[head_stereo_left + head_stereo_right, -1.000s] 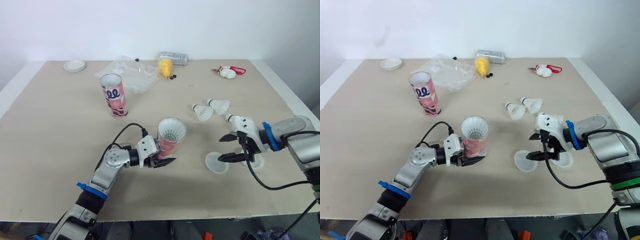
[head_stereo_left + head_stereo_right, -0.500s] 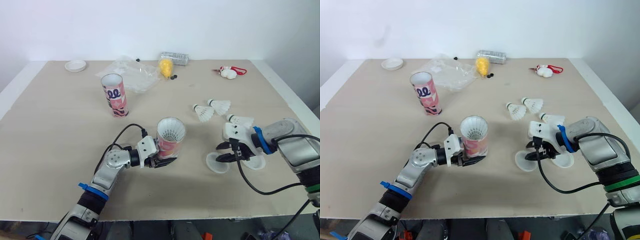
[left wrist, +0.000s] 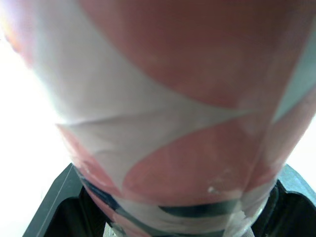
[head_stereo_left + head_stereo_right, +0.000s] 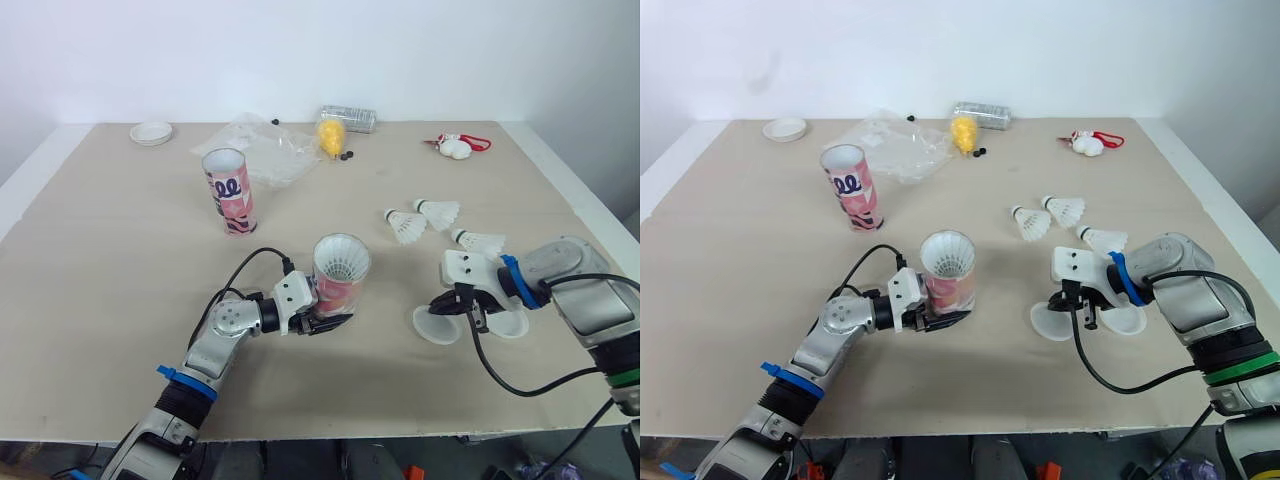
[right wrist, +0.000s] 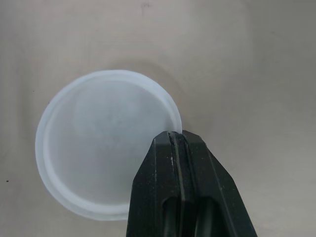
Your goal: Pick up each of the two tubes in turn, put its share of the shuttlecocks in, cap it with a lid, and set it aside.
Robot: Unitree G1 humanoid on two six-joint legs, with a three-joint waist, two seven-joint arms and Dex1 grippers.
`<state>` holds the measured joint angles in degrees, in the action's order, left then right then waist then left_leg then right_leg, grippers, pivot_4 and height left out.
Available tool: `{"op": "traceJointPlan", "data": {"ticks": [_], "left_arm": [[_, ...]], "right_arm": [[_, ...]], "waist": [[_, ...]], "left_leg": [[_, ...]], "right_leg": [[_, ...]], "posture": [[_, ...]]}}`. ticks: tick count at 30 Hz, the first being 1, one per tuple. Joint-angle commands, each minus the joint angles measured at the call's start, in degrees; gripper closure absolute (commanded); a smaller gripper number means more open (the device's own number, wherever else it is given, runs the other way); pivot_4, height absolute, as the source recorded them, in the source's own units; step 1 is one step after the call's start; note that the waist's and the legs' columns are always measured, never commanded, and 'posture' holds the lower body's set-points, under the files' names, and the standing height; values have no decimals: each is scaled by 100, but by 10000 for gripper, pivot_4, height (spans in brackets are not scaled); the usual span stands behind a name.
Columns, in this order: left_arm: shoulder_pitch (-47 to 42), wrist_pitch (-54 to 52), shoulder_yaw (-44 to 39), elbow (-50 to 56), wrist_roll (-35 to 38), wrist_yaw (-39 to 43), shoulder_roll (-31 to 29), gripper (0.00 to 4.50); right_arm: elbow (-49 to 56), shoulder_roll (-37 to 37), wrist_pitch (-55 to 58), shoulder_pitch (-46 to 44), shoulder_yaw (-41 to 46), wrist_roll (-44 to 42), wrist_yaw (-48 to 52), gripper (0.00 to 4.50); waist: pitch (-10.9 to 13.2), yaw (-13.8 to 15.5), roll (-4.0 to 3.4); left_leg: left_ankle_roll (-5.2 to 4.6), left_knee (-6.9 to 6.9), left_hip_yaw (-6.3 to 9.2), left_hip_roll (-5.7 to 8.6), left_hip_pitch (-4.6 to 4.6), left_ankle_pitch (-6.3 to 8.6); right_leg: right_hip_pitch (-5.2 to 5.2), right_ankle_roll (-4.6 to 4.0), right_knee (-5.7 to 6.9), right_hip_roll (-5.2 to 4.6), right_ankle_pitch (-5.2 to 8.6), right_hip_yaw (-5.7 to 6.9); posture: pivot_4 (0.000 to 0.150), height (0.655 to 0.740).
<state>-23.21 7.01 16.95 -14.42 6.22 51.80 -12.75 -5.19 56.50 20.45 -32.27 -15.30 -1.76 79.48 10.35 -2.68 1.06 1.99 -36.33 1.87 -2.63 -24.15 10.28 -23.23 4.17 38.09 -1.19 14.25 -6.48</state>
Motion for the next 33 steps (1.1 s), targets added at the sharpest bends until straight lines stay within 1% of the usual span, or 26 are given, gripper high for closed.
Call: {"op": "traceJointPlan", "data": {"ticks": [1, 5, 9, 15, 16, 19, 23, 27, 33], "left_arm": [[45, -182, 56, -24, -4, 20, 15, 14414], [11, -324, 50, 3, 57, 62, 11, 14414], [-53, -434, 49, -24, 79, 145, -19, 14414], [-154, -409, 41, -172, 31, 153, -25, 14414], [-164, -404, 58, -189, 7, 155, -32, 14414], [-208, -393, 145, -277, -108, 169, -63, 14414], [-252, -376, 160, -372, -122, 165, -36, 14414], [-285, -408, 161, -421, -108, 146, -17, 14414], [-276, -491, 173, -413, -104, 127, -13, 14414]], "right_arm": [[32, -83, -113, -64, 377, -329, 19, 44542], [2, -24, -329, -143, 631, -537, 91, 44542], [86, 3, -386, -432, 1048, -1002, 287, 44542], [274, 43, -383, -866, 1220, -1335, 481, 44542], [278, -15, -341, -1103, 1239, -1399, 459, 44542], [303, -309, -16, -2097, 1181, -1648, 454, 44542], [323, -690, 194, -2879, 876, -1739, 612, 44542], [392, -1029, 192, -3179, 551, -1745, 835, 44542], [248, -1335, -181, -3263, 193, -1537, 1010, 44542]], "waist": [[-1, 0, -2], [0, 6, -2], [1, 0, -4], [1, 3, -4], [1, 1, -4], [5, -16, -32], [-1, 3, -28], [-1, 3, -29], [-1, 5, -29]], "left_leg": [[0, 0, 0, 0, 0, 0], [0, 0, 0, 2, -4, 0], [0, 1, 0, 2, -6, 0], [0, 1, -1, 3, -6, 0], [0, 1, 0, 2, -6, 0], [0, 0, -10, 3, -6, -1], [0, 3, -5, -2, -3, -2], [1, 3, -7, 1, -9, -1], [1, 3, -6, 1, -12, -1]], "right_leg": [[0, 0, 0, 0, 0, 0], [0, 3, 0, -2, 1, 0], [-2, 5, -2, -2, 2, 0], [-1, 3, -3, -4, 3, 0], [-2, 2, -3, -3, 2, 0], [-9, 2, -3, -7, -6, -3], [-9, -6, -3, -1, -5, 0], [-9, -1, -6, -7, 0, 0], [-10, 0, -6, -7, 0, 1]], "posture": [[1500, 7400], [1500, 7400], [1500, 7400], [1500, 7400], [1500, 7400], [1500, 7400], [1500, 7400], [1500, 7400], [1500, 7400]]}}
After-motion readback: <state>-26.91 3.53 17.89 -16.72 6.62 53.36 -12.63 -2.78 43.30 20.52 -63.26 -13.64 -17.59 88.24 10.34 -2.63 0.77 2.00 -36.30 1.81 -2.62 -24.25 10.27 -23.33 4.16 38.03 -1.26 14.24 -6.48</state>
